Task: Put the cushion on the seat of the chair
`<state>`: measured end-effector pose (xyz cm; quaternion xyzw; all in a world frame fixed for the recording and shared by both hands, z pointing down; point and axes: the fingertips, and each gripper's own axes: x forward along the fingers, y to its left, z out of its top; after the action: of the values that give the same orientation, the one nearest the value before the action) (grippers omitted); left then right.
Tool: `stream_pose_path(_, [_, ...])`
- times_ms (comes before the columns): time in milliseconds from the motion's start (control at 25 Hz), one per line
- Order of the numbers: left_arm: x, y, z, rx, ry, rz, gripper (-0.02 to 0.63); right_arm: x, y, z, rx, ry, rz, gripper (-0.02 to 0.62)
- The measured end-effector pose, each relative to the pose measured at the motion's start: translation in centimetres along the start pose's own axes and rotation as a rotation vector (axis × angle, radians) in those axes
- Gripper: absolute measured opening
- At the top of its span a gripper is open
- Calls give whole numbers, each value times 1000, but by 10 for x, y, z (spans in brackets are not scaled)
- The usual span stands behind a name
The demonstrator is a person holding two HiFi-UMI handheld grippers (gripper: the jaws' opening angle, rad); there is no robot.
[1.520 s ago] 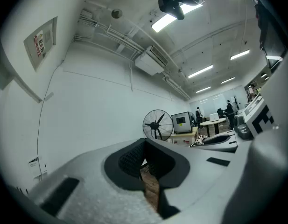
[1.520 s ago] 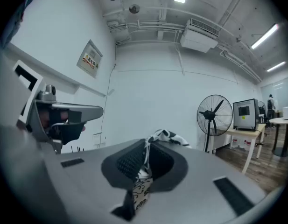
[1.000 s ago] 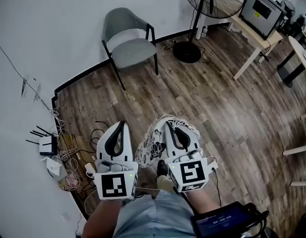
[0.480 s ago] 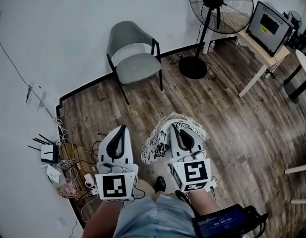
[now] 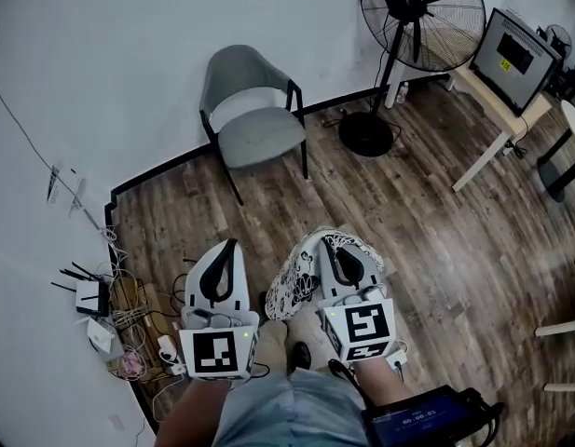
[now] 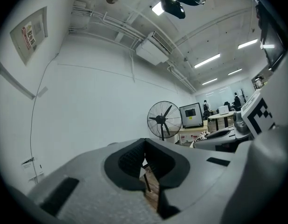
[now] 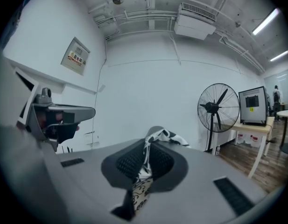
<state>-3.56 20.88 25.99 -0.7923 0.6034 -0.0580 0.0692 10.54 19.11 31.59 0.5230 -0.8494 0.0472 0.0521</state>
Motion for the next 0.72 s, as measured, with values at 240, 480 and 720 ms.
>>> stream_pose_path(240, [49,31,-26,-34,26,13,9,55,-10,-15,5,48,8,14])
stream_pose_path(480, [120,70,-37,-85,49,2,9,130,-26,-13,-10,78,-3,14])
stream_pose_path(720, [191,123,-44,-105,45,-13,9,213,-38,7,-44,81,-16,14])
